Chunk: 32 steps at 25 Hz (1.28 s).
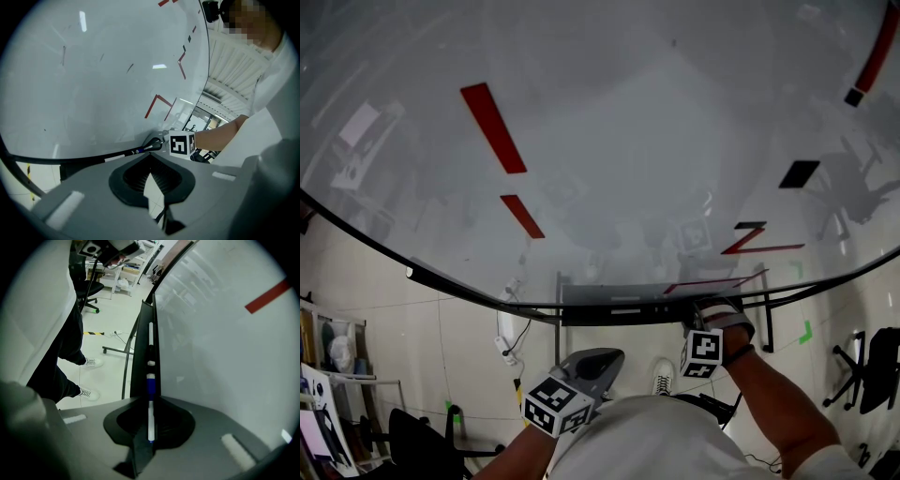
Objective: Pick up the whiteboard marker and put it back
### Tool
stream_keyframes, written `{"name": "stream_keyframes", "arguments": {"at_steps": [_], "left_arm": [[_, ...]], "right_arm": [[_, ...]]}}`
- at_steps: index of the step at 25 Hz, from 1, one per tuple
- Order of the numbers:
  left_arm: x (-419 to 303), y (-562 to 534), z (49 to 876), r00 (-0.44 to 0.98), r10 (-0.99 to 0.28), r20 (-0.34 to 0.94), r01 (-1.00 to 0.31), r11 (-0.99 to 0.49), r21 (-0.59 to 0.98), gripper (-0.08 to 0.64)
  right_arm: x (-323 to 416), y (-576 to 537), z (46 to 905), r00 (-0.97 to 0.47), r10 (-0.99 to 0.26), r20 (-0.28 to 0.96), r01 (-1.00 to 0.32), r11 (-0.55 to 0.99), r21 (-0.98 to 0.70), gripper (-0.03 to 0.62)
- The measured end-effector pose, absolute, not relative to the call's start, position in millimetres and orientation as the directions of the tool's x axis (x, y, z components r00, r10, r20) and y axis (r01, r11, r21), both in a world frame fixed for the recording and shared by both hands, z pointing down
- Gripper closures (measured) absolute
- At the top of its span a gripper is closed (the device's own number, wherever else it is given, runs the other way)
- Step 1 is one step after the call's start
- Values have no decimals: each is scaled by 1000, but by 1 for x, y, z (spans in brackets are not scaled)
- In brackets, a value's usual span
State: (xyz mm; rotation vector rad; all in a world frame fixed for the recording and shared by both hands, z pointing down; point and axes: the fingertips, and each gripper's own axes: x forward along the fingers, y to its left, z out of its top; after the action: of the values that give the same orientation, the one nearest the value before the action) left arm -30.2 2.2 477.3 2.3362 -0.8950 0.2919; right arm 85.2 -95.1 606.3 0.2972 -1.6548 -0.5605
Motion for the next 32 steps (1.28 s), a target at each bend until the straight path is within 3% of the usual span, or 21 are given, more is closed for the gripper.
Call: {"name": "stream_keyframes", "arguments": {"at_steps": [8, 19, 27, 32], "left_arm": [[-31, 0, 476, 744, -533, 402, -668, -586, 459, 543], [-22, 1, 474, 758, -513, 403, -652, -610, 450, 543], [-14, 6, 471, 769, -500, 399, -639, -627, 446, 543], [-14, 5, 471, 767, -504, 397, -641, -624, 447, 543]], "right_arm": [[86, -87, 597, -183, -517, 836, 135, 829, 542, 560], [91, -87, 564, -246, -552, 797, -21, 825, 565, 560], [91, -86, 562, -254, -560, 788, -38, 820, 570, 560], [89, -81, 549, -302, -549, 779, -157, 835, 527, 560]]}}
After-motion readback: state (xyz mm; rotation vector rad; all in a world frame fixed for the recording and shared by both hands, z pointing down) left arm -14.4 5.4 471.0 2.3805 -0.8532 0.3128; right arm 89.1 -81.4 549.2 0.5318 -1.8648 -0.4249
